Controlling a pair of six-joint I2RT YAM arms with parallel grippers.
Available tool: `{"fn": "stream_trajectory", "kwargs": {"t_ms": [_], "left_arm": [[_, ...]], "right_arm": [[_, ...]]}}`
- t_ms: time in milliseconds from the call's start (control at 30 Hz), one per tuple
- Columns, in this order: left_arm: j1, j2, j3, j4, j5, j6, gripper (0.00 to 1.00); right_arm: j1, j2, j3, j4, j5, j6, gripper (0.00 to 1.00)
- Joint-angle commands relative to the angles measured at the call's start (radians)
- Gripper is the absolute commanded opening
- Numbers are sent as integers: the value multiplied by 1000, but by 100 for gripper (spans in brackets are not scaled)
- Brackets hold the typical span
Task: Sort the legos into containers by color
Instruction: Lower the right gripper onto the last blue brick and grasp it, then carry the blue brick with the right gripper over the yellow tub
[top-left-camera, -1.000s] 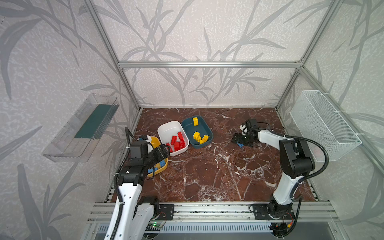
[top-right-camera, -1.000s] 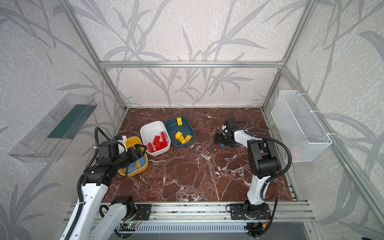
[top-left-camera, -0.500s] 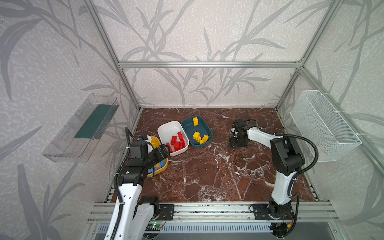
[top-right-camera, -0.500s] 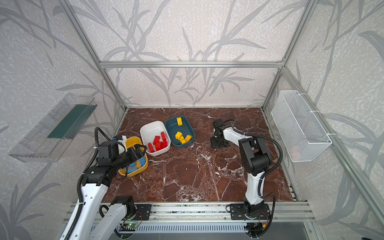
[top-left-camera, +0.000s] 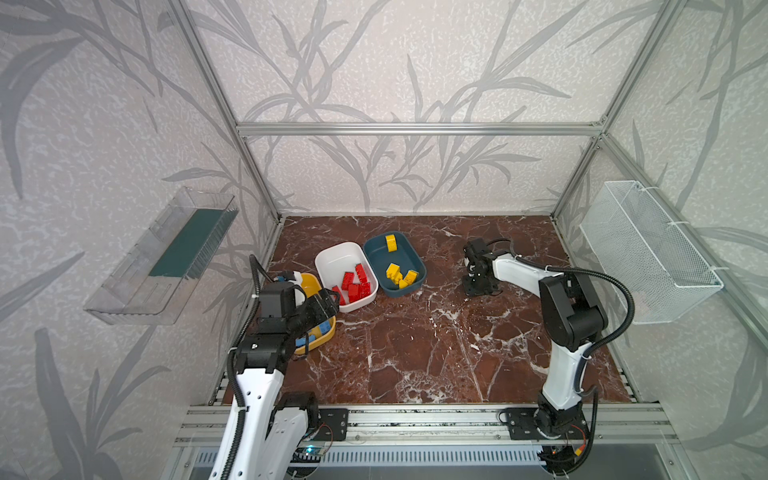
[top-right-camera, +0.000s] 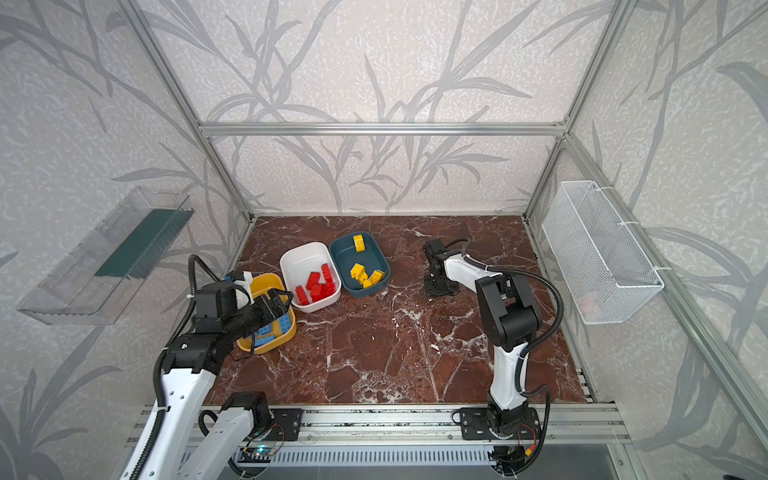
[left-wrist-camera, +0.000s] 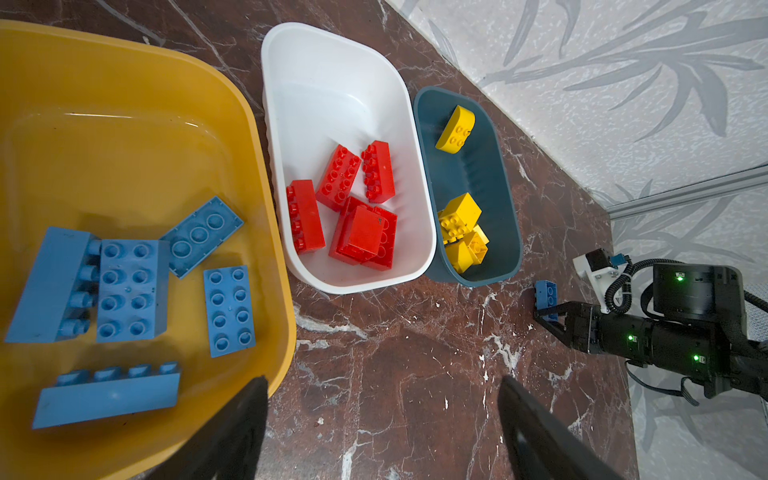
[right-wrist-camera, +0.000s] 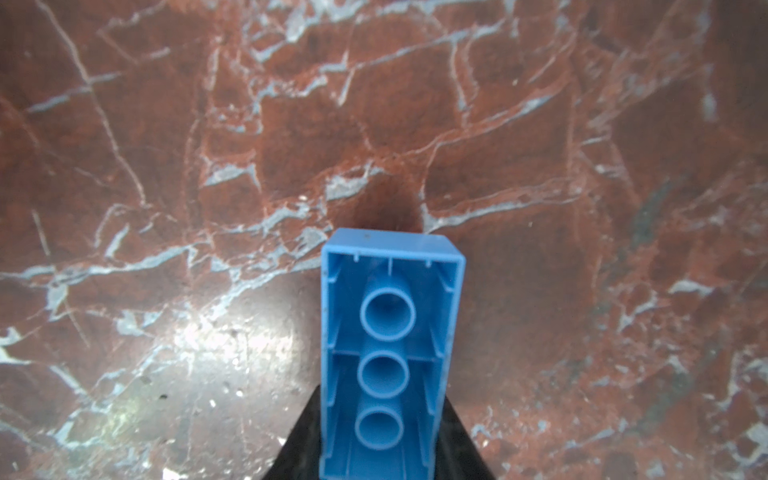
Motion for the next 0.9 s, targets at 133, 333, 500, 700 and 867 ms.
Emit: {"fn": "stream_trajectory", "kwargs": {"t_ms": [133, 333, 500, 700, 867], "left_arm": [[-6, -29, 149, -28, -39, -20, 86], [-6, -22, 312, -9, -51, -48, 87], [-6, -15, 434, -37, -101, -58, 89], [-6, -37, 472, -70, -195, -92, 99], [-8, -47, 471, -94, -191, -100, 99]], "right_arm": [[112, -186, 11, -25, -160, -3, 26], [282, -236, 73, 17, -305, 30, 25], [411, -157, 189, 86, -387, 97, 23], [561, 70, 424, 184, -415, 159, 23], [621, 236, 610, 203, -437, 206, 23]]}}
